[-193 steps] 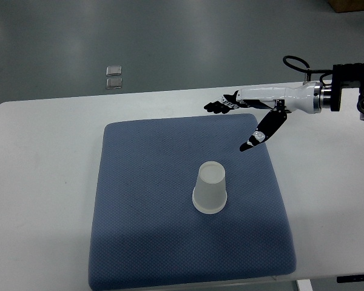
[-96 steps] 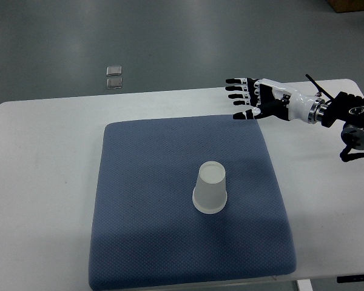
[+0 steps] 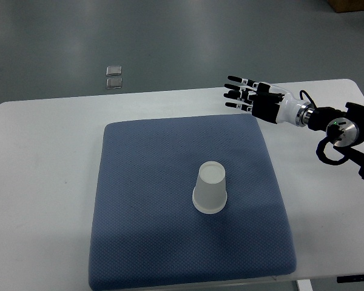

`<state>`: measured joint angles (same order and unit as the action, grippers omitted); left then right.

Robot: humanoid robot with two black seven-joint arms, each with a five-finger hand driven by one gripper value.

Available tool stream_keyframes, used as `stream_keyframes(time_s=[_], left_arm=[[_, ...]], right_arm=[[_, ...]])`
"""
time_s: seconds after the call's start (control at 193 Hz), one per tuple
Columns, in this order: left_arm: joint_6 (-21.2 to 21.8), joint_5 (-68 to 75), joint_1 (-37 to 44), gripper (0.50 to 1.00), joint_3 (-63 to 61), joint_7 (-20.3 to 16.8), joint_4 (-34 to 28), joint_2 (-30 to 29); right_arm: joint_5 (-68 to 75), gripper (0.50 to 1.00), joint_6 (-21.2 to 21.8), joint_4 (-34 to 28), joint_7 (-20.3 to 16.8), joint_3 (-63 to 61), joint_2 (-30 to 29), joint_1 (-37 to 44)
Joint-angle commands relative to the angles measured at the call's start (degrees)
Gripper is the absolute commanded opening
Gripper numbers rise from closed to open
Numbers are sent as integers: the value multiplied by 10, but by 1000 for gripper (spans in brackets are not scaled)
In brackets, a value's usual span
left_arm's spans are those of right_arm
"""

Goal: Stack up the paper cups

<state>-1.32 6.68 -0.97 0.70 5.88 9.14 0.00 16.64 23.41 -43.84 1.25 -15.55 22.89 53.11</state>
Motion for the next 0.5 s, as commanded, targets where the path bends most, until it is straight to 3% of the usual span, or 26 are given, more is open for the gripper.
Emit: stream_keyframes(time_s=[0.0, 0.492], left_arm=[[0, 0, 0, 1000, 0, 0, 0, 0], [0, 0, 0, 1000, 0, 0, 0, 0]], right_arm=[[56, 924, 1, 20, -27, 1, -8, 1], [59, 926, 8, 32, -3, -1, -6, 1]])
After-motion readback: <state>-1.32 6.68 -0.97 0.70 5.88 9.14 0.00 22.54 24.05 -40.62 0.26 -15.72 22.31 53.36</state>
